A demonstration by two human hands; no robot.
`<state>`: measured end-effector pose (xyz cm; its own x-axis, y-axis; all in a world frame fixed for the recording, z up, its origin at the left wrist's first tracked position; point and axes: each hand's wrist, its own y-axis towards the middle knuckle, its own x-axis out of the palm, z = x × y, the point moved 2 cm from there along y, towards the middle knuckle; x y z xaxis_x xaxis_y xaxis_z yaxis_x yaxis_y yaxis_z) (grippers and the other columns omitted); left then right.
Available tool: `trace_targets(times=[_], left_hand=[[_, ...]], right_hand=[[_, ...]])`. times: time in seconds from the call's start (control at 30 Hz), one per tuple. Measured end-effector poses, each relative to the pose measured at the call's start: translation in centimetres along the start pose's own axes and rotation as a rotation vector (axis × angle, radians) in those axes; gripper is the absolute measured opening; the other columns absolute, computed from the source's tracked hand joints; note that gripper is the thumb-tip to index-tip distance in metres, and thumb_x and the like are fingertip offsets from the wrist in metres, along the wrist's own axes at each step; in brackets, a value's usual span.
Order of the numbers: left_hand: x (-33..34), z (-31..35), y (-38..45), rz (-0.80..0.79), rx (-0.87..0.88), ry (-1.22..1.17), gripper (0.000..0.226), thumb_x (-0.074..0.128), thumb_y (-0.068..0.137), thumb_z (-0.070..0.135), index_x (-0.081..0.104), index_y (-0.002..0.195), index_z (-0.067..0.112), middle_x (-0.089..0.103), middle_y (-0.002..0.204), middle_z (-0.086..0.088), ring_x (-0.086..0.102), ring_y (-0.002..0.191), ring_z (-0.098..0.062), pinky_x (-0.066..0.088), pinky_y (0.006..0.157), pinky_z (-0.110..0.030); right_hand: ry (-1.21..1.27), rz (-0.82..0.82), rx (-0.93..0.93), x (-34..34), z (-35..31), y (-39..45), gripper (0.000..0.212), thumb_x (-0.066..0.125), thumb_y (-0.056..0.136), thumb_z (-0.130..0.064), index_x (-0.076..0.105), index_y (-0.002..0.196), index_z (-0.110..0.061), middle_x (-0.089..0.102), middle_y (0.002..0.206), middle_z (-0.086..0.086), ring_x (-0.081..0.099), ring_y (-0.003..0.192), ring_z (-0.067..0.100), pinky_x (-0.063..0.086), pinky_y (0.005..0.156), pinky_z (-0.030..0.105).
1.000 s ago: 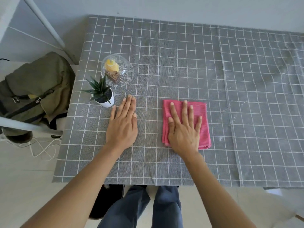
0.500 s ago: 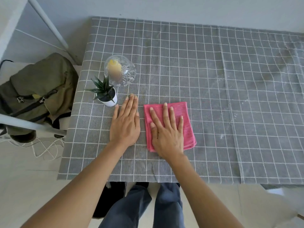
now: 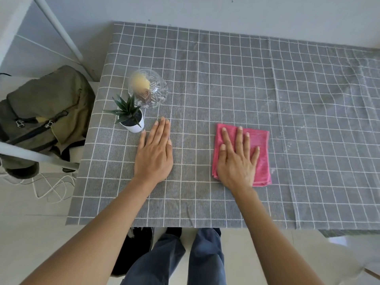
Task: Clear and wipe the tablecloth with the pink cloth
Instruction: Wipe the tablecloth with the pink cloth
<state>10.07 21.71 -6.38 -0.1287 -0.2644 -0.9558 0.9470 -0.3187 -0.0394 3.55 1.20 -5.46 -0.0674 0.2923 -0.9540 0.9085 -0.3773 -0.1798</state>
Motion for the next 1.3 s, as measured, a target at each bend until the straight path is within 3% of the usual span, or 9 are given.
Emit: trace_targets(times=[0.13, 0.23, 0.3, 0.47, 0.73, 0.9, 1.07, 1.3], left_hand=[[-0.1, -0.2, 0.2, 0.023, 0.002, -0.007, 0.054, 0.017, 0.102, 0.026, 0.002, 0.153, 0.018, -0.003, 0.159, 0.007, -0.003, 0.147, -0.008, -0.002, 0.12, -0.037], [-0.4, -1.2, 0.3, 0.035, -0.023, 0.011, 0.053, 0.019, 0.103, 0.025, 0.004, 0.153, 0.018, -0.001, 0.159, 0.007, 0.0, 0.147, -0.008, -0.002, 0.12, -0.035], [-0.3, 1.3, 0.3, 0.022, -0.004, 0.0, 0.053, 0.02, 0.103, 0.023, 0.004, 0.153, 0.017, 0.0, 0.159, 0.006, 0.0, 0.147, -0.009, -0.003, 0.12, -0.035], [-0.3, 0.5, 0.2, -0.007, -0.057, -0.006, 0.053, 0.02, 0.103, 0.022, 0.003, 0.153, 0.015, 0.0, 0.16, 0.003, -0.002, 0.147, -0.01, -0.004, 0.12, -0.039], [1.9, 9.7, 1.2, -0.081, 0.027, -0.056, 0.052, 0.009, 0.103, 0.033, -0.01, 0.15, 0.021, -0.017, 0.157, 0.005, -0.017, 0.144, -0.01, -0.009, 0.12, -0.042], [4.4, 16.2, 1.0, -0.064, 0.063, -0.04, 0.053, 0.014, 0.103, 0.032, -0.001, 0.153, 0.019, -0.006, 0.16, 0.004, -0.009, 0.147, -0.01, -0.005, 0.12, -0.041], [4.7, 16.6, 0.7, -0.045, 0.049, -0.009, 0.053, 0.012, 0.103, 0.031, 0.0, 0.153, 0.02, -0.005, 0.16, 0.006, -0.007, 0.147, -0.01, -0.003, 0.121, -0.04], [4.6, 16.7, 0.8, -0.044, 0.033, -0.007, 0.053, 0.014, 0.103, 0.03, -0.001, 0.153, 0.022, -0.006, 0.16, 0.007, -0.008, 0.147, -0.008, -0.005, 0.12, -0.039]], right_hand=[[0.007, -0.034, -0.222, 1.4, -4.2, -0.6, 0.05, 0.003, 0.1, -0.049, -0.006, 0.149, -0.047, -0.014, 0.16, -0.008, -0.02, 0.146, 0.016, -0.018, 0.115, 0.049], [0.013, -0.035, -0.267, 1.3, -4.2, -0.3, 0.048, 0.005, 0.101, -0.048, -0.002, 0.149, -0.047, -0.01, 0.161, -0.008, -0.015, 0.147, 0.014, -0.014, 0.117, 0.048], [0.022, -0.022, -0.194, -0.6, 0.7, 0.1, 0.048, 0.003, 0.1, -0.049, -0.003, 0.148, -0.048, -0.012, 0.16, -0.008, -0.016, 0.146, 0.015, -0.013, 0.117, 0.049], [0.0, -0.01, 0.014, -2.4, 8.1, 0.9, 0.054, -0.002, 0.096, -0.053, -0.001, 0.15, -0.047, -0.012, 0.161, -0.004, -0.014, 0.147, 0.016, -0.012, 0.117, 0.049], [0.027, 0.004, -0.001, -2.5, 9.1, 0.8, 0.049, 0.002, 0.1, -0.049, -0.001, 0.149, -0.045, -0.01, 0.162, -0.004, -0.012, 0.148, 0.017, -0.017, 0.114, 0.046], [0.041, 0.015, -0.016, -2.4, 9.3, 0.8, 0.05, 0.002, 0.101, -0.047, -0.001, 0.15, -0.044, -0.012, 0.161, -0.004, -0.014, 0.148, 0.017, -0.017, 0.114, 0.046], [0.019, -0.019, -0.083, -2.9, 12.0, 1.4, 0.05, -0.004, 0.099, -0.049, -0.007, 0.149, -0.046, -0.015, 0.16, -0.007, -0.017, 0.147, 0.016, -0.017, 0.115, 0.046], [0.004, -0.003, 0.186, -6.6, 22.9, 4.4, 0.05, -0.001, 0.099, -0.051, -0.009, 0.148, -0.047, -0.013, 0.161, -0.004, -0.014, 0.148, 0.018, -0.009, 0.117, 0.053]])
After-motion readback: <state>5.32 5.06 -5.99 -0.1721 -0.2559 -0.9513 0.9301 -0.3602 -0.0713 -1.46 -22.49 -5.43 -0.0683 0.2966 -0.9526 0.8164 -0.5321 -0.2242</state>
